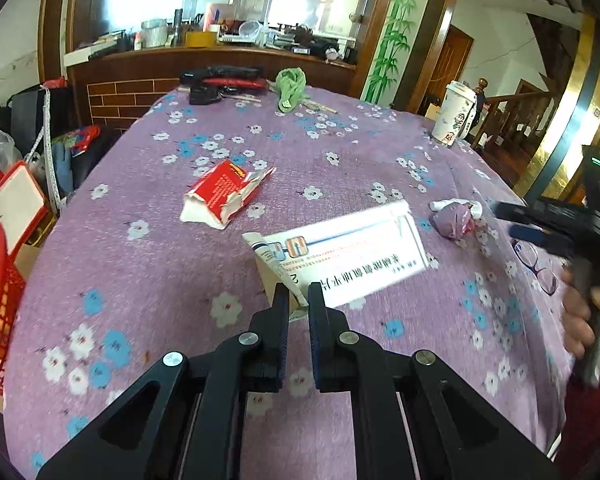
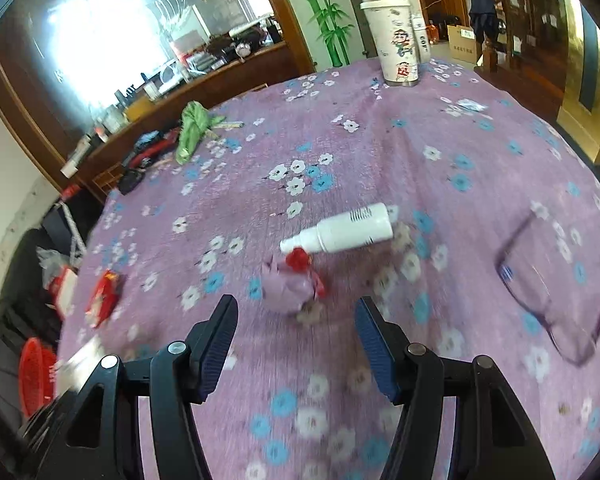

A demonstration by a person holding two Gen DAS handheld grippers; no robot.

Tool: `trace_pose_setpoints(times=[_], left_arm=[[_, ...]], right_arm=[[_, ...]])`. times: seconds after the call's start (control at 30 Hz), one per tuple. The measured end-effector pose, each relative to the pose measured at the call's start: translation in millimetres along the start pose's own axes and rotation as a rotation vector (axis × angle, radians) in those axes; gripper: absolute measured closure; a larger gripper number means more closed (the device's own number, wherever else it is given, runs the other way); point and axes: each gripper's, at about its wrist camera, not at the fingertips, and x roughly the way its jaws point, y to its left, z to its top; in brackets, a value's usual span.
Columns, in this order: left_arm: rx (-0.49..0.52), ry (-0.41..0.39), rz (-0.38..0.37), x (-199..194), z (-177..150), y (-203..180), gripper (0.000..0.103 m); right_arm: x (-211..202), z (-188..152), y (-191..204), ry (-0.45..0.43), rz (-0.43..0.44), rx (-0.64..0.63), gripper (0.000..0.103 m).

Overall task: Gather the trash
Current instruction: 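Grasp the white medicine slip with the left tool while the right tool grasps the pink tissue, then lift the white slip and pink tissue up off the table with both tools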

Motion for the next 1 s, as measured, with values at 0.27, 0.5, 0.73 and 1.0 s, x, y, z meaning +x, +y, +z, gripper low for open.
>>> trace_pose_setpoints(times=[0.27,0.5,0.73,1.0], left_arm=[[0.006,-0.015,0.022,-10.5,-13.6,10.1,0.095],[0.010,0.023,0.041,3.9,-14.5,17.2,0.095],[0.023,0.052,0.040,12.5,-13.9,15.4,0.076],[0.062,0.051,0.057,18.8,-10.5,3.4,0.075]], right_arm=[[49.2,4.3,19.8,0.040,-0.070,-0.090,0.046],[42.9,-6.6,29.4,0.042,-0.083,-0.134,0.087],[-1.2,-36.7,50.9,0.014,0.025,-0.168,0.087],[-45.1,-76.6,73.9,-0.026,0.159,-0.189,0.087]])
